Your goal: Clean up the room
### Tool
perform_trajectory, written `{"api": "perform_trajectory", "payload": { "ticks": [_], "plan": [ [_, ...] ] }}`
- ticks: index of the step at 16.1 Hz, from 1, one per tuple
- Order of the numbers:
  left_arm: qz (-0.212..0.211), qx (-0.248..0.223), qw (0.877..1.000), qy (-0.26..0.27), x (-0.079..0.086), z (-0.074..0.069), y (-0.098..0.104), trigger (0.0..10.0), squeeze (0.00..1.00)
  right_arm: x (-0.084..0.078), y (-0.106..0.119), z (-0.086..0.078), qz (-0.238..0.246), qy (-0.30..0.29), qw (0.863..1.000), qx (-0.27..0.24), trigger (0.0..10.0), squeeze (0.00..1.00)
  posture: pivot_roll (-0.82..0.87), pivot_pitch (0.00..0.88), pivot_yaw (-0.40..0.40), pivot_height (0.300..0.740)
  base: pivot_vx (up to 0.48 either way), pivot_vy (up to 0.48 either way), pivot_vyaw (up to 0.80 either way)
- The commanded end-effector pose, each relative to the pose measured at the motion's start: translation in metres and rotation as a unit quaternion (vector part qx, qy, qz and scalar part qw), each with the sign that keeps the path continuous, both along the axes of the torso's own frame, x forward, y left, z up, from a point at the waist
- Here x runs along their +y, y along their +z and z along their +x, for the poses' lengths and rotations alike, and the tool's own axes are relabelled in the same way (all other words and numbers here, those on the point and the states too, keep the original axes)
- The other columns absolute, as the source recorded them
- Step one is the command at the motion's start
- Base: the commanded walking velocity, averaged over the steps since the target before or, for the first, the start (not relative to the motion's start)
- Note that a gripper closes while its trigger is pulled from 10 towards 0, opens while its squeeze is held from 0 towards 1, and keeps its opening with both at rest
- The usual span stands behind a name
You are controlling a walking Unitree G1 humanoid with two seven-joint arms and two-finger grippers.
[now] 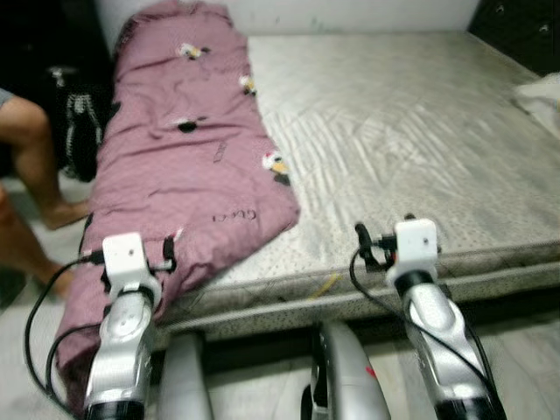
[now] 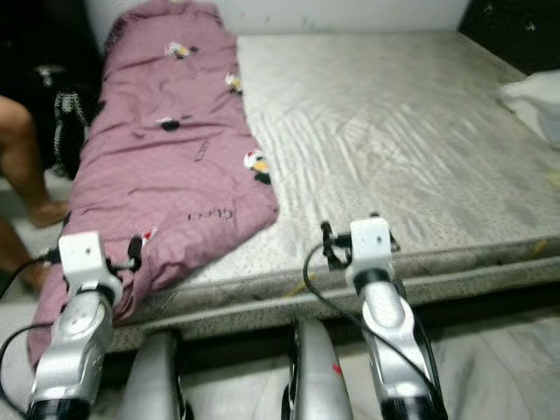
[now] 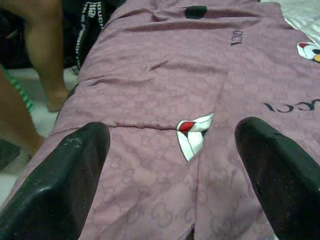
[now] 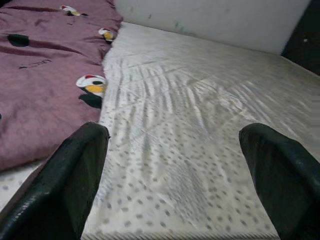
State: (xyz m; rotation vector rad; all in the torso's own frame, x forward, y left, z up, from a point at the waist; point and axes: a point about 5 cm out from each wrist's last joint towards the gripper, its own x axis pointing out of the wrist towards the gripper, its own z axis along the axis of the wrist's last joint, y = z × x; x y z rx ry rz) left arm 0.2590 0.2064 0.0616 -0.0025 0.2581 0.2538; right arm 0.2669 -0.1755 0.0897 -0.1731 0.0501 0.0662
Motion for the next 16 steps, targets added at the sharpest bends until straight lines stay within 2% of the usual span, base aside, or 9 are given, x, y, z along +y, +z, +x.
{"api": "perform_trajectory", "payload": {
  "ticks": [1, 3, 7, 10, 11, 12, 14, 15, 16],
  "plan": [
    [0.004, -0.002, 1.000, 0.012, 0.005, 0.003, 0.001, 10.0, 0.00, -0.007, 0.007, -0.001, -0.004, -0.005, 1.000, -0.009, 10.0, 0.00, -0.08, 0.049, -0.041, 0.522, 0.000, 0.000, 0.00],
    [0.004, 0.006, 1.000, 0.017, 0.010, 0.007, -0.002, 10.0, 0.00, -0.011, 0.009, -0.001, -0.015, -0.006, 1.000, -0.012, 10.0, 0.00, -0.09, 0.058, -0.041, 0.517, 0.000, 0.000, 0.00],
    [-0.016, 0.088, 0.996, 0.008, 0.011, 0.019, -0.026, 10.0, 0.00, -0.027, 0.019, -0.001, -0.041, -0.013, 0.999, -0.020, 10.0, 0.00, -0.15, 0.071, -0.044, 0.517, 0.000, 0.000, 0.00],
    [0.005, 0.136, 0.988, -0.071, -0.008, 0.031, -0.033, 10.0, 0.00, -0.043, 0.022, -0.006, -0.060, -0.032, 0.997, -0.019, 10.0, 0.00, -0.16, 0.074, -0.043, 0.517, 0.000, 0.000, 0.00],
    [0.032, 0.132, 0.985, -0.109, -0.020, 0.037, -0.032, 10.0, 0.00, -0.045, 0.022, -0.007, -0.065, -0.034, 0.997, -0.020, 10.0, 0.00, -0.18, 0.070, -0.042, 0.517, 0.000, 0.000, 0.00],
    [0.099, 0.114, 0.974, -0.168, -0.033, 0.043, -0.026, 10.0, 0.00, -0.044, 0.022, -0.007, -0.067, -0.033, 0.997, -0.019, 10.0, 0.00, -0.19, 0.068, -0.042, 0.517, 0.000, 0.000, 0.00],
    [0.137, 0.103, 0.953, -0.250, -0.056, 0.044, -0.024, 10.0, 0.00, -0.040, 0.022, -0.007, -0.075, -0.025, 0.997, -0.020, 10.0, 0.00, -0.19, 0.061, -0.044, 0.517, 0.000, 0.000, 0.00],
    [0.171, 0.093, 0.937, -0.290, -0.065, 0.042, -0.022, 10.0, 0.00, -0.039, 0.022, -0.006, -0.077, -0.021, 0.997, -0.022, 10.0, 0.00, -0.19, 0.061, -0.044, 0.517, 0.000, 0.000, 0.00],
    [0.219, 0.081, 0.909, -0.345, -0.076, 0.039, -0.021, 10.0, 0.00, -0.038, 0.022, -0.005, -0.078, -0.019, 0.997, -0.022, 10.0, 0.00, -0.18, 0.058, -0.047, 0.517, 0.000, 0.000, 0.00]
  ]
}}
